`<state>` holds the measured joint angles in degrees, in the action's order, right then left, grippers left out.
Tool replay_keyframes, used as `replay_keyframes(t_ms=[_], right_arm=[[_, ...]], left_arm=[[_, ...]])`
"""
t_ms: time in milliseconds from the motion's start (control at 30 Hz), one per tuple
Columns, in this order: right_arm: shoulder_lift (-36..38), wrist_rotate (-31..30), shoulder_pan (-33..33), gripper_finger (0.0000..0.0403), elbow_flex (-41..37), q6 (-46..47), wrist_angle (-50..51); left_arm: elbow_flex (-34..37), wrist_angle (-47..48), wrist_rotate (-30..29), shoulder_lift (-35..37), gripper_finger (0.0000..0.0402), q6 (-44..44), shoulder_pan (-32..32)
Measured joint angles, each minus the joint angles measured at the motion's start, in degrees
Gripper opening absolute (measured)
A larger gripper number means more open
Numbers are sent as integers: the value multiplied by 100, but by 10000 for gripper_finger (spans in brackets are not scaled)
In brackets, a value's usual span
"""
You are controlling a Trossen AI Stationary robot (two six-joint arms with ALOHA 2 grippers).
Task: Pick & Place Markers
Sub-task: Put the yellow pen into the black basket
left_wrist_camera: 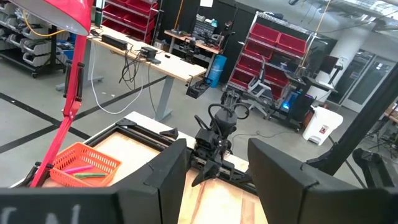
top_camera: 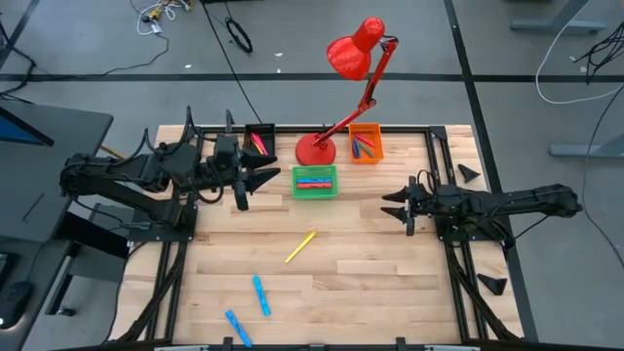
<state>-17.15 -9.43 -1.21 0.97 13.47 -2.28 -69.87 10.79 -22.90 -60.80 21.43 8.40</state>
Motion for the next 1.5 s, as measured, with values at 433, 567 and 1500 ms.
replay_keyframes(t_ms=[433, 567, 1500], right_arm=[[0, -4, 0, 185, 2, 10, 0], [0, -7, 0, 185, 2, 17, 0], [0, -11, 0, 185, 2, 13, -37]], left_arm=[[-4, 29, 580, 0, 177, 385, 7], [-6, 44, 627, 0, 177, 878, 9], [-1726, 3660, 750, -1376, 280, 2265, 506]])
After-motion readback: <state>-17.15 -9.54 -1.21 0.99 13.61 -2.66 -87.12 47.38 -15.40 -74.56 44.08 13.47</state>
